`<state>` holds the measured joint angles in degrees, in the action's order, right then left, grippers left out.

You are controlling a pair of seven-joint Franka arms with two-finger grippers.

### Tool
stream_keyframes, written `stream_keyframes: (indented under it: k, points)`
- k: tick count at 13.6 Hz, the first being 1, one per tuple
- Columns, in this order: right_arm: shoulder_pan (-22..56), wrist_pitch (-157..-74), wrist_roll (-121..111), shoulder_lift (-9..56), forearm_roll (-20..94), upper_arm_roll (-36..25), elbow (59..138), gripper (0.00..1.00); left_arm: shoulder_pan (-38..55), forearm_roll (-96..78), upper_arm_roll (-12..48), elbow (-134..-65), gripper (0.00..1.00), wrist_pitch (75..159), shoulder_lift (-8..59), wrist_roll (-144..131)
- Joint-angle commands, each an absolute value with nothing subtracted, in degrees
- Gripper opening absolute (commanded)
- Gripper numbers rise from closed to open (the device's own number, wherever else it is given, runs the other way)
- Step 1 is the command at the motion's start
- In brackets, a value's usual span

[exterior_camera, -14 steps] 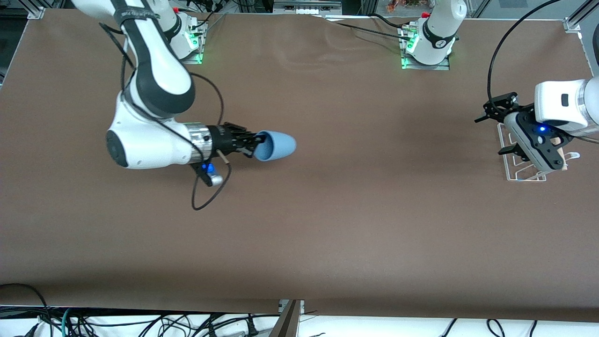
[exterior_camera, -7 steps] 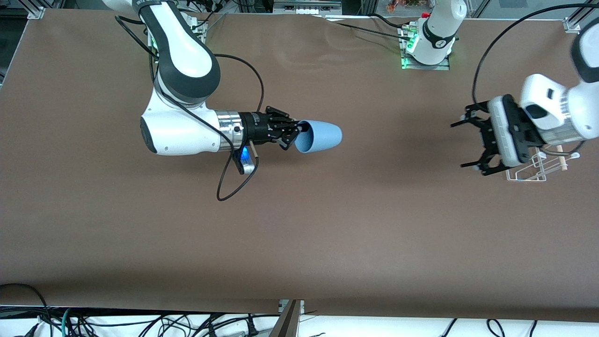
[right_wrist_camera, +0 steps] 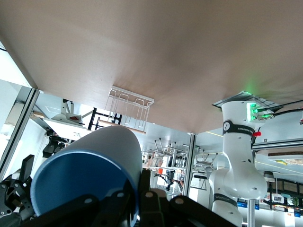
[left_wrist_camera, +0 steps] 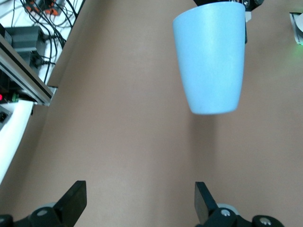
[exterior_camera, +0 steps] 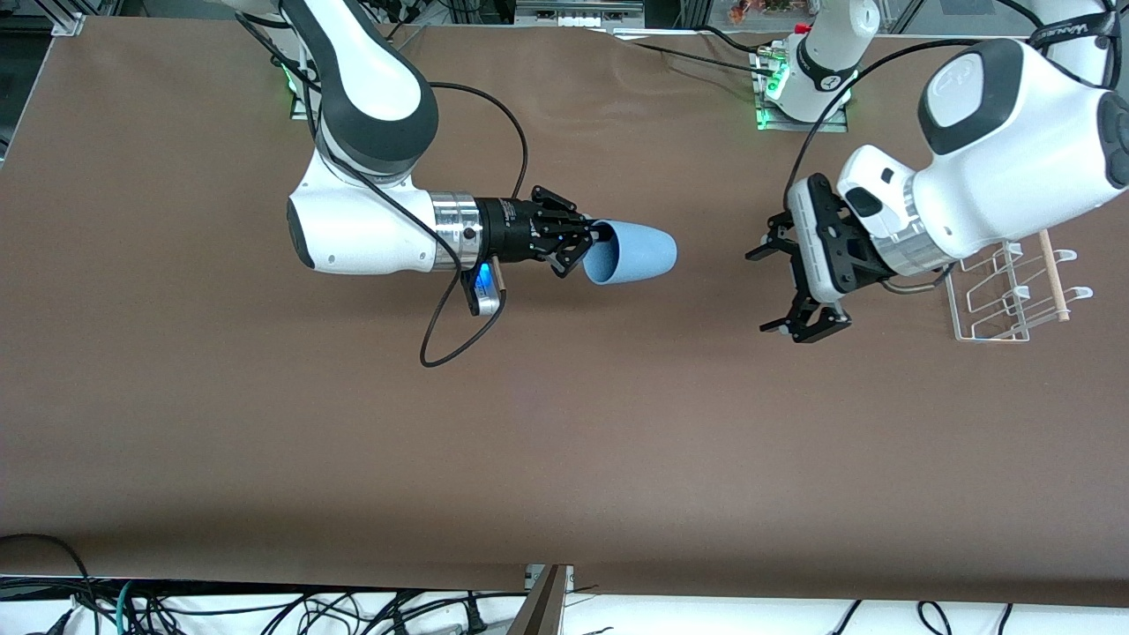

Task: Transfer cup to left arm and place on rack
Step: 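Hold the cup with the right gripper while the left gripper approaches it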

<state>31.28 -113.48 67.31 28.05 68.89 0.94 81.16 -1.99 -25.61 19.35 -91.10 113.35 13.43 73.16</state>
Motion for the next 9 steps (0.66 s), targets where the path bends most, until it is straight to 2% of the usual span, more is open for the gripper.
stream_keyframes:
  k: [1, 4, 9]
  points:
    - [31.6, -113.6, 69.2, 28.8, 70.0, 0.7, 79.5, 0.0, -1.1, -26.5, 20.8, -94.3, 1.0, 117.2, 11.9, 74.1]
    - [31.6, -113.6, 69.2, 28.8, 70.0, 0.6, 79.5, 0.0, -0.9, -26.1, 23.5, -94.5, 1.0, 118.6, 11.3, 68.4]
    - [31.6, -113.6, 69.2, 28.8, 70.0, 0.6, 79.5, 0.0, 2.7, -23.6, 26.0, -98.1, 1.0, 129.0, 11.7, 61.5]
